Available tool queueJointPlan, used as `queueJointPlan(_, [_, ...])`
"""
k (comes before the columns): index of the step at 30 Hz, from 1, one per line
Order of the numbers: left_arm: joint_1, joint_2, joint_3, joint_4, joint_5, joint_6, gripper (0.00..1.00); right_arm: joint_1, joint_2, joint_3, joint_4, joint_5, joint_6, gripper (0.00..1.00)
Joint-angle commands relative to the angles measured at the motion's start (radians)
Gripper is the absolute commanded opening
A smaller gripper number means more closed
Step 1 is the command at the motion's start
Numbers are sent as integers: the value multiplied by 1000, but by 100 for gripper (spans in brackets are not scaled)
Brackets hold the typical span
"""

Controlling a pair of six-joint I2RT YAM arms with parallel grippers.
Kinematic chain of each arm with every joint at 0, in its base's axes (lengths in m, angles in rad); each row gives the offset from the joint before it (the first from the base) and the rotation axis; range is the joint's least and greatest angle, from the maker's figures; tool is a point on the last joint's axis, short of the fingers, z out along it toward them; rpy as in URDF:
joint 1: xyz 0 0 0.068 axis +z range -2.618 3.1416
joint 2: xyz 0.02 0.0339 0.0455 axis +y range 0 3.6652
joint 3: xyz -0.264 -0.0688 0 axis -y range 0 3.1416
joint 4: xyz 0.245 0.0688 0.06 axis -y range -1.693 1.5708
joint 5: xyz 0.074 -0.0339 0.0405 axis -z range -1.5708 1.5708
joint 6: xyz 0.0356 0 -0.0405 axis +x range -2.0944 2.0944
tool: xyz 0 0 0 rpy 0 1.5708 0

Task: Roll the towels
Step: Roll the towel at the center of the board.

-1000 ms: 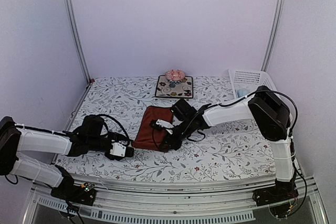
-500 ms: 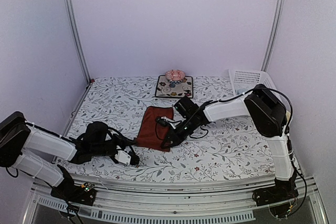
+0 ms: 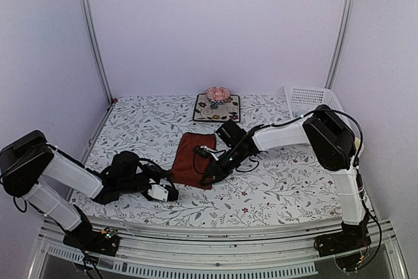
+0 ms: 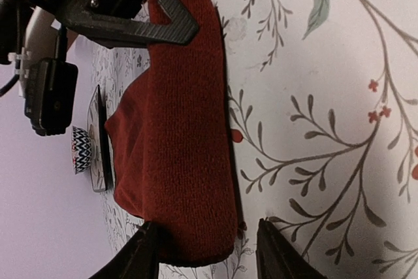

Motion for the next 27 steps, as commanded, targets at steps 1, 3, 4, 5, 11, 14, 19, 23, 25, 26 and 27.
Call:
queueJointPlan(1, [-18,23,34,63,-18,-39,49,-3,30,18,-35,-27,-4,4])
queueJointPlan(3, [-21,40,43,61,-27,-47,46,-2,33,21,-34,-27,-6,4])
queueJointPlan(4, [-22,50,47,58,-31,-48,44,-3,34,22,-35,-28,-6,4])
queueJointPlan(5, [-23,59,45,58,-34,-48,41,-2,34,22,-35,-29,-7,4])
queueJointPlan(11, [-25,109,18,79,-42,-10,34,-6,38,22,-34,-35,-10,4])
queueJointPlan(14, [-30,126,3,111,-57,11,32,-10,41,23,-34,-40,-10,4])
queueJointPlan(19, [-31,162,11,115,-80,21,16,-11,43,26,-32,-50,-10,4])
queueJointPlan(23, [-31,169,34,68,-82,16,1,-12,38,26,-35,-51,-12,6])
queueJointPlan(25, [-31,164,46,36,-78,12,0,-12,33,26,-38,-48,-17,9])
queueJointPlan(26, [-31,158,52,11,-75,5,0,-15,28,26,-38,-45,-19,10])
queueJointPlan(27, [-31,151,63,-22,-69,-2,0,-15,23,26,-40,-44,-23,13])
